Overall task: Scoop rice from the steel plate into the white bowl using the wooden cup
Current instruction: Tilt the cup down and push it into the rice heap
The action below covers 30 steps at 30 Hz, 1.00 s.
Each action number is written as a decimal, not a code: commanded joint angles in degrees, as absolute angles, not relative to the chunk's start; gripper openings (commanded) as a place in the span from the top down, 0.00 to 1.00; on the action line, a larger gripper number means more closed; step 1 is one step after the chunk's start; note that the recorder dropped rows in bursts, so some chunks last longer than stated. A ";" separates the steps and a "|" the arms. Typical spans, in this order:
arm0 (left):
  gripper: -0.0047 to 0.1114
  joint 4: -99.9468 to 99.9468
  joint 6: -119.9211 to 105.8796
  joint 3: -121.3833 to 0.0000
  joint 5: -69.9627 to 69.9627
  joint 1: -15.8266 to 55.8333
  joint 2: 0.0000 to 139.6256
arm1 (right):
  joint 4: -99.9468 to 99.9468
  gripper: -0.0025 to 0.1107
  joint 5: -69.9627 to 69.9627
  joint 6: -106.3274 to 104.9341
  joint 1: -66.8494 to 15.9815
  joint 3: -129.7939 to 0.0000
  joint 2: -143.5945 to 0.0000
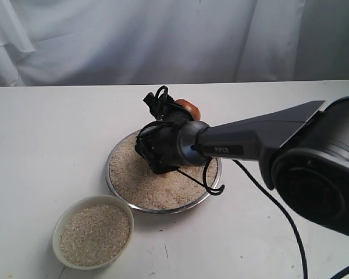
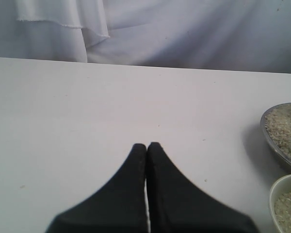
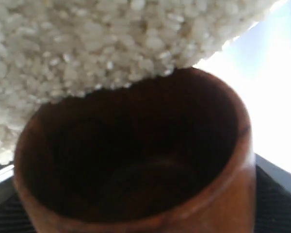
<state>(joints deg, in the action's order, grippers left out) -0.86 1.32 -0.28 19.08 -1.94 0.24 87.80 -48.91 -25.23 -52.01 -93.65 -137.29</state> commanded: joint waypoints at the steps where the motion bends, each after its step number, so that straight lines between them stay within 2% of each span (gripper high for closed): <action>1: 0.96 -0.79 1.35 0.00 18.27 -1.79 0.00 | 82.76 0.98 -47.90 -29.30 -51.82 -93.80 -137.27; 30: 0.96 -0.79 1.35 0.00 18.27 -1.79 0.00 | 68.46 0.98 -46.50 -39.68 -55.34 -93.80 -137.05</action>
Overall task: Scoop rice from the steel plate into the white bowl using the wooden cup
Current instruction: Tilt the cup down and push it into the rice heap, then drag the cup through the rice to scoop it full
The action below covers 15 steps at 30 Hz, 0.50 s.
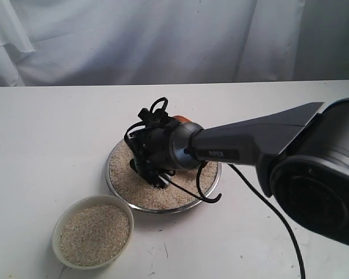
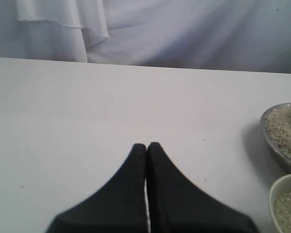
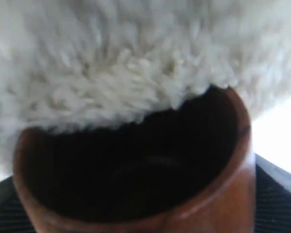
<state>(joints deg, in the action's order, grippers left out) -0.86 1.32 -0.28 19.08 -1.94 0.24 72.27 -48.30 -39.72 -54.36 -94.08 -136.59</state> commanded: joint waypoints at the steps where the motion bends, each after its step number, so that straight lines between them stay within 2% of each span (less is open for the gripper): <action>1: 0.96 -0.79 1.35 0.00 18.27 -1.79 0.00 | 67.77 0.98 -46.50 -39.68 -55.63 -93.80 -137.05; 15: 0.96 -0.79 1.35 0.00 18.27 -1.79 0.00 | 67.39 0.98 -48.23 -40.06 -55.76 -93.80 -137.05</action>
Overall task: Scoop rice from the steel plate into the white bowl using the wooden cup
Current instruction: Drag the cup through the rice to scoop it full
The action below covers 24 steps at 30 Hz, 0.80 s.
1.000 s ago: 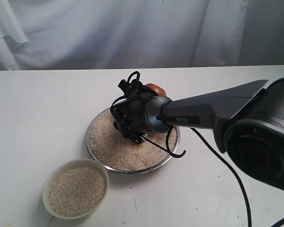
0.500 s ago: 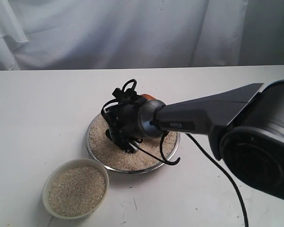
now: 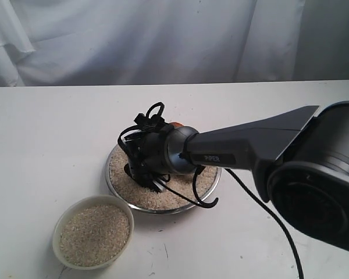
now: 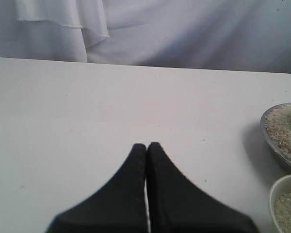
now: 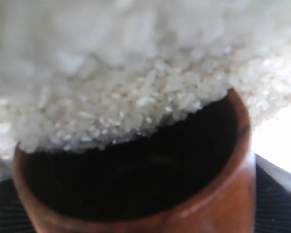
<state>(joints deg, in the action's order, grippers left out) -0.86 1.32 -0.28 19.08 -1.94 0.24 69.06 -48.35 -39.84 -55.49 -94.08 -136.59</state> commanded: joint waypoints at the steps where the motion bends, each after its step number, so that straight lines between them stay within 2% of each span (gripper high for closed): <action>1: 0.96 -0.79 1.35 0.00 18.27 -1.79 0.00 | 67.39 0.98 -48.23 -40.06 -55.40 -93.80 -137.05; 24: 0.96 -0.79 1.35 0.00 18.27 -1.79 0.00 | 59.35 0.98 -43.11 -40.86 -52.46 -93.88 -134.79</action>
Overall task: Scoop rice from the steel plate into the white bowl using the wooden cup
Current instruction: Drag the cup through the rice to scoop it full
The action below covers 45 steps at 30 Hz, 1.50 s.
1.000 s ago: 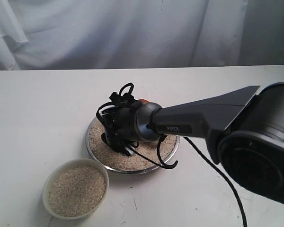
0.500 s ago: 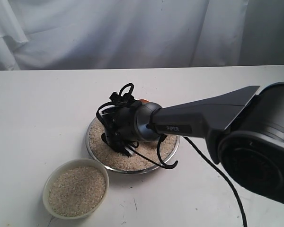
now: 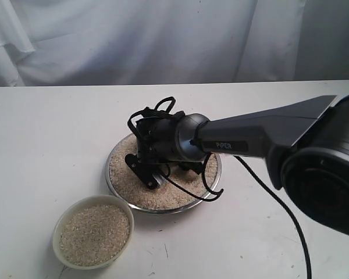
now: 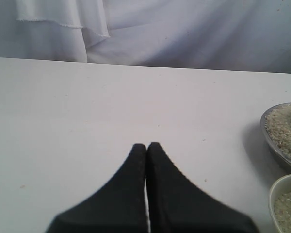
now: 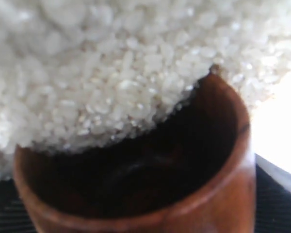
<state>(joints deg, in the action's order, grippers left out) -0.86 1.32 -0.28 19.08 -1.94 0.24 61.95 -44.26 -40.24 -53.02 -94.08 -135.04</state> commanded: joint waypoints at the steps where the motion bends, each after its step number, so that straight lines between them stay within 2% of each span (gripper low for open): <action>1: 0.96 -0.79 1.35 0.00 18.27 -1.79 0.00 | 58.36 0.98 -42.67 -40.86 -52.46 -93.88 -134.79; 22: 0.96 -0.79 1.35 0.00 18.27 -1.79 0.00 | 55.90 0.98 -41.81 -41.36 -54.65 -93.88 -134.79; 45: 0.96 -0.79 1.35 0.00 18.27 -1.79 0.00 | 42.31 0.98 -37.34 -45.65 -54.65 -95.04 -133.31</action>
